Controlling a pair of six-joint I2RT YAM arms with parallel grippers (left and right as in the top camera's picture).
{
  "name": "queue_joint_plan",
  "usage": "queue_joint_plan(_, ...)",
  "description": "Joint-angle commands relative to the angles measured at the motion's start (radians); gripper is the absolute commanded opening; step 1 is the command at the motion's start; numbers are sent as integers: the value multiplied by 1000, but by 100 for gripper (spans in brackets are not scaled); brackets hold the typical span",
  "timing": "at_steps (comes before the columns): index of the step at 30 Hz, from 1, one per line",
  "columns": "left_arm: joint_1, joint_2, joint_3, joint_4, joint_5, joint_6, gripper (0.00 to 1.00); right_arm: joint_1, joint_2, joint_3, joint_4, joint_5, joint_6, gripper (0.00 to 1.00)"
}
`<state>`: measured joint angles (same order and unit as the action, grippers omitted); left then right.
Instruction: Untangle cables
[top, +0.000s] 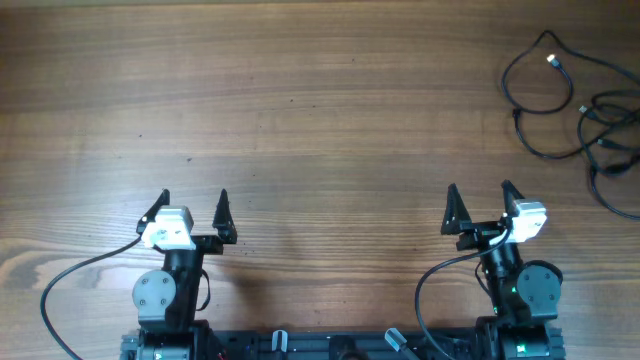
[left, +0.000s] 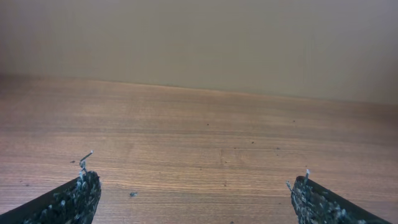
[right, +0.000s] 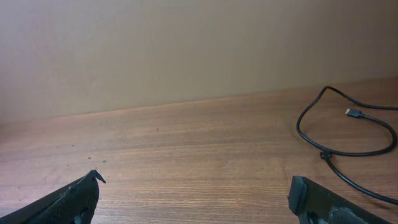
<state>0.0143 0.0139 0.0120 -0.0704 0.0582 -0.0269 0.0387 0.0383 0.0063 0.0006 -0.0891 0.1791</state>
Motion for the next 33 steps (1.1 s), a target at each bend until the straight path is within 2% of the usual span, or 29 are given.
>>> queue_joint_plan(1,5,-11,-6,-2,12,19,100,3,-9,-1,5,-15,7,100)
queue_joint_plan(33,5,-11,-6,-2,12,20,100,3,-35,-1,6,-15,7,100)
